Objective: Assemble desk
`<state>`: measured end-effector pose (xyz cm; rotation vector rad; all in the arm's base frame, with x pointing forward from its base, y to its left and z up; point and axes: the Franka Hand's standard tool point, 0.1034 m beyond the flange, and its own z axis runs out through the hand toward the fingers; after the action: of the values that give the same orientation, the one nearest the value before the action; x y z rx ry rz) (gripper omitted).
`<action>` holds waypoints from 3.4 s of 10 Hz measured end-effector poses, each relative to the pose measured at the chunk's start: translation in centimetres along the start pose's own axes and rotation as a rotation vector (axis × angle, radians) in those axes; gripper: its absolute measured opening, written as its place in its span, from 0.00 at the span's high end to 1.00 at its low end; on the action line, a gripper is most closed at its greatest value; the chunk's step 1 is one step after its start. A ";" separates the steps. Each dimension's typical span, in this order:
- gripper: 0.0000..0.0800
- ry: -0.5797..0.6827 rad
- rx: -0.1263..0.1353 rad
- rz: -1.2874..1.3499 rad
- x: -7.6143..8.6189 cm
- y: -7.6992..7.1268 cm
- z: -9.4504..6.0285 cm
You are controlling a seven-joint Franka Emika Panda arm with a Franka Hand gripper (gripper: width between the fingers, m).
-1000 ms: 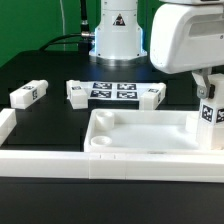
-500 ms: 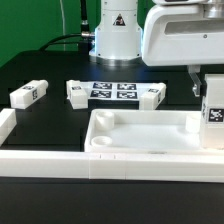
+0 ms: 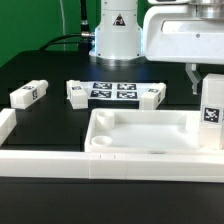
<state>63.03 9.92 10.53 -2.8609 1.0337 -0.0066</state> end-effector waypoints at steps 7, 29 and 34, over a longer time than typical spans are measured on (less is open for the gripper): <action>0.45 -0.014 0.012 0.281 -0.1 -0.1 0.0; 0.64 -0.001 -0.042 -1.202 -0.1 -0.3 0.1; 0.64 0.004 -0.038 -0.926 -0.1 -0.3 0.1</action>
Offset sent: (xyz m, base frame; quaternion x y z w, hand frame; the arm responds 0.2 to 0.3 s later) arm -0.0007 0.0023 -0.0019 -0.0120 0.0049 0.1537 0.9880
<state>63.19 10.21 10.48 -3.0687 -0.3577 -0.0615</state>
